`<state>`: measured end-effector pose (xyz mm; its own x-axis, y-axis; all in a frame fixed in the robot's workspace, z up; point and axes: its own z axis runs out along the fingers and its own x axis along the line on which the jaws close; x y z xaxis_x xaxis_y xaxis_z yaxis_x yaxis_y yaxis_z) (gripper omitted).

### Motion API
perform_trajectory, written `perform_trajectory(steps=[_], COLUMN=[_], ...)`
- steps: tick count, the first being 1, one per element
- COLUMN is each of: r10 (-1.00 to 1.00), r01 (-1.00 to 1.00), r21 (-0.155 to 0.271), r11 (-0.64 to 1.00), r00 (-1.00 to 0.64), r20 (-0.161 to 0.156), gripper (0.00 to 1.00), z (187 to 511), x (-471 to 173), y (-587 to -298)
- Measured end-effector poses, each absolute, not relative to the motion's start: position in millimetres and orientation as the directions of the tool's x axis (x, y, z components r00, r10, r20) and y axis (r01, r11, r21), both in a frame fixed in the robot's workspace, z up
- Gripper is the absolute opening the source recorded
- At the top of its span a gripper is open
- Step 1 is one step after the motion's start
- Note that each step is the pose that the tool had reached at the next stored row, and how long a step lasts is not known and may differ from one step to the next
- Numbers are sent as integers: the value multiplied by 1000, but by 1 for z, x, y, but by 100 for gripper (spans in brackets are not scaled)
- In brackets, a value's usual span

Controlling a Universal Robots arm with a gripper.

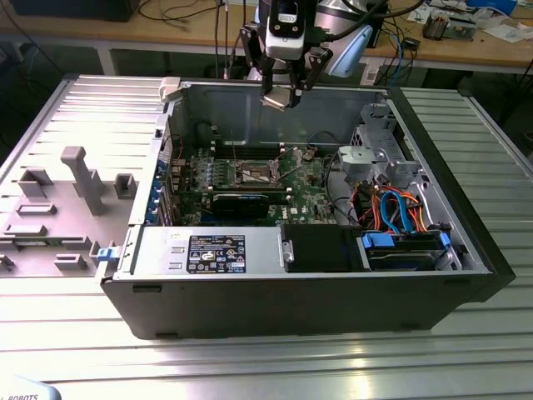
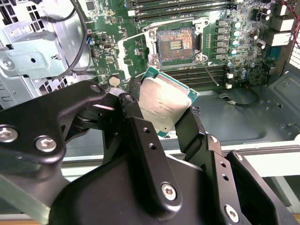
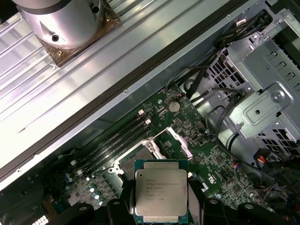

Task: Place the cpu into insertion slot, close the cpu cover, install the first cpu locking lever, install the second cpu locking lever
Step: 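Place the cpu into insertion slot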

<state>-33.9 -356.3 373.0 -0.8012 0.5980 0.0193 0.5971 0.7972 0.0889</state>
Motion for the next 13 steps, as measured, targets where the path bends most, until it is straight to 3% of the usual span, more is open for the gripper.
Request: perform_trajectory(steps=[13], r10=[655], r01=[654], r21=[89], r11=[751], r00=[-755], r20=[19], gripper=[54], z=[373], x=[-37], y=[-356])
